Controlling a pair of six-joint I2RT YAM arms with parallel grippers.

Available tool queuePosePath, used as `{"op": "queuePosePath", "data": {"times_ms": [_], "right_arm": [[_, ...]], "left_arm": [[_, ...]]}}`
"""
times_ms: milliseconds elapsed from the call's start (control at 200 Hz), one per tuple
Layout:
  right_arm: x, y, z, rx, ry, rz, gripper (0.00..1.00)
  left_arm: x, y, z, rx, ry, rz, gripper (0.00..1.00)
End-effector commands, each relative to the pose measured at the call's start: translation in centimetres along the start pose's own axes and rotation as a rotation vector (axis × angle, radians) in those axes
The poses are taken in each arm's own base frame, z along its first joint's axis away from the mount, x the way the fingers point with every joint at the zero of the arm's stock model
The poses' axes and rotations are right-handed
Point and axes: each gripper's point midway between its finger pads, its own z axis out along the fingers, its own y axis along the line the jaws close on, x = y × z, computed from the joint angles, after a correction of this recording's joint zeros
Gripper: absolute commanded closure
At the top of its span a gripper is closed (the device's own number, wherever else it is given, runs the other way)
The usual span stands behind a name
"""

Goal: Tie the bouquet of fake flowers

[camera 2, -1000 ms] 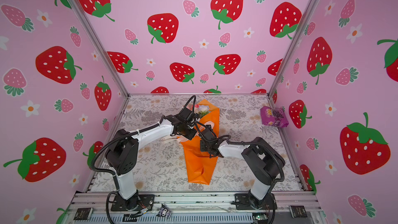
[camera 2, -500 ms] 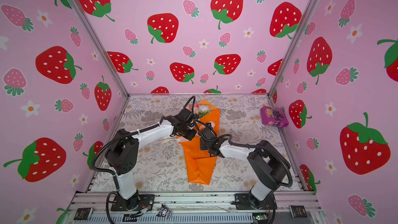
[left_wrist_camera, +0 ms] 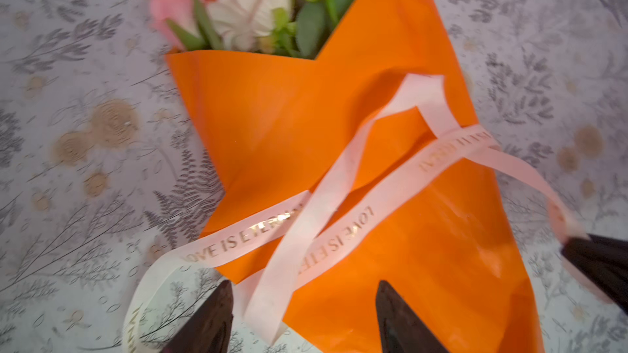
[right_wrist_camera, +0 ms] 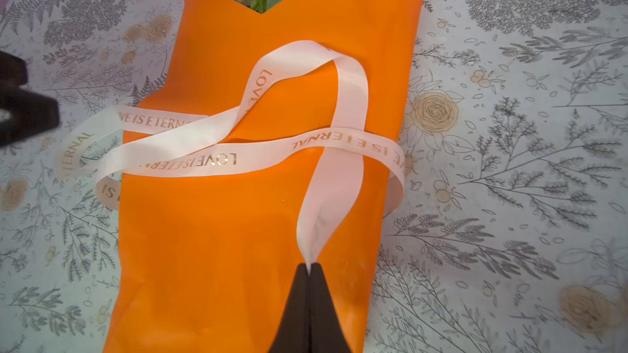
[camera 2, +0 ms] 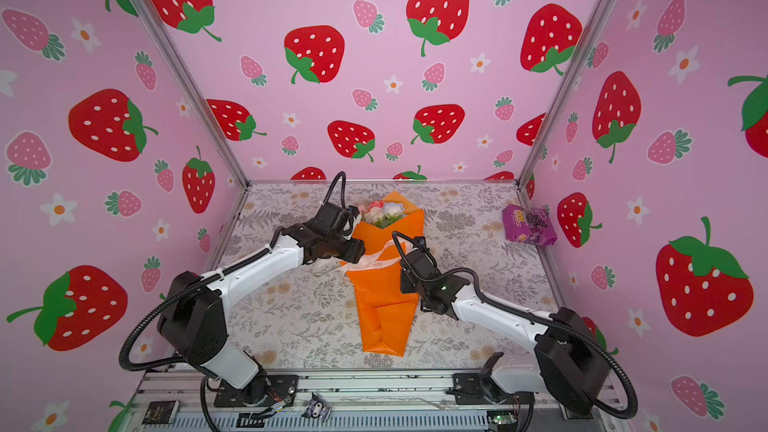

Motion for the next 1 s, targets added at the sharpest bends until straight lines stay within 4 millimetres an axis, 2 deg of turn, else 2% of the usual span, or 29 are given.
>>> {"op": "queuePosePath", "data": {"times_ms": [0,175,365,585,745,810,996], "right_arm": [[-0.2,-0.5,-0.6,0.024,-0.014,-0.03,1.0],[-0.5,-0.1,-0.3,0.019,-0.013,-0.045,1.0],[-1.0,0.3,-0.3,0.007,-0.021,-0.048,1.0],[-0.9,0.1,-0.3,0.012,-0.021,-0.05,1.0],[-0.9,-0.5,-0.7,0.029,-0.023,-0.045,1.0],[-1.1,-0.9,-1.1,0.041,-0.038,-0.038,1.0],[-1.2,-1.7,-1.3,0.055,-0.048,-0.023,1.0]], "left_arm": [[2.4,4.9,1.7,-0.114,0.098,-0.137,0.33],[4.6,8.6,2.9,-0.226,0.218,-0.177,0.33],[6.8,10.0,4.4,-0.283,0.325,-0.122,0.32],[7.2,12.2,5.5,-0.368,0.38,-0.099,0.32],[7.7,12.2,5.8,-0.35,0.385,-0.135,0.43],[7.8,12.2,5.7,-0.349,0.38,-0.158,0.51],[7.8,11.8,5.7,-0.314,0.353,-0.185,0.62]]}}
